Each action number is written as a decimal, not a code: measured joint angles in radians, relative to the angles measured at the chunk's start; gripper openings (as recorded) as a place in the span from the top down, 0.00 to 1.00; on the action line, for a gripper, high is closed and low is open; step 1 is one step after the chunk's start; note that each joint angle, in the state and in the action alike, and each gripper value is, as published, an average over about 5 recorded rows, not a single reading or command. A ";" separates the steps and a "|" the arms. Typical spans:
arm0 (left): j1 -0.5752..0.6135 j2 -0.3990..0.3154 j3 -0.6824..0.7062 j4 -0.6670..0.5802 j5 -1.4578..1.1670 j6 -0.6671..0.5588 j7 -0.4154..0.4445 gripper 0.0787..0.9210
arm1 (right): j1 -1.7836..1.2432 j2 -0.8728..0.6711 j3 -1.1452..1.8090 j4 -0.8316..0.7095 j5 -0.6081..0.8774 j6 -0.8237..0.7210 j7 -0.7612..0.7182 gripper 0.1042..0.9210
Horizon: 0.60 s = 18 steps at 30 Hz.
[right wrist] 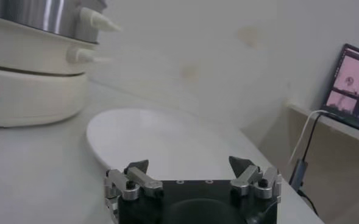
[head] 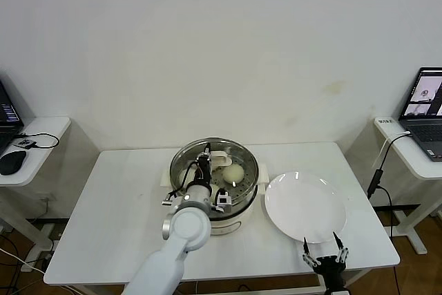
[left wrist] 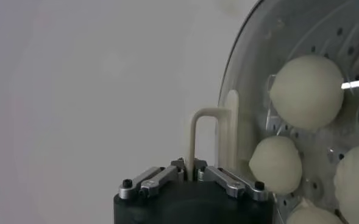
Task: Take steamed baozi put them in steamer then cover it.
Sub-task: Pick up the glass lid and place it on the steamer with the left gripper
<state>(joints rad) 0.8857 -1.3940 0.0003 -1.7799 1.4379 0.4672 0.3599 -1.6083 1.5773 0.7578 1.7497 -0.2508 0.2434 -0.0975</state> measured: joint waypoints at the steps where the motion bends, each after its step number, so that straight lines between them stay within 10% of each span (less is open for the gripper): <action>1: 0.000 -0.001 -0.001 0.003 0.000 -0.001 -0.001 0.92 | -0.001 0.000 -0.001 0.000 -0.001 0.000 0.000 0.12; 18: 0.017 -0.021 -0.004 0.010 0.006 -0.008 -0.014 0.92 | -0.003 0.000 -0.005 -0.003 -0.006 0.003 -0.001 0.12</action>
<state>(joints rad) 0.9024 -1.4145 -0.0037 -1.7704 1.4437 0.4595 0.3463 -1.6118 1.5774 0.7532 1.7471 -0.2572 0.2466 -0.0988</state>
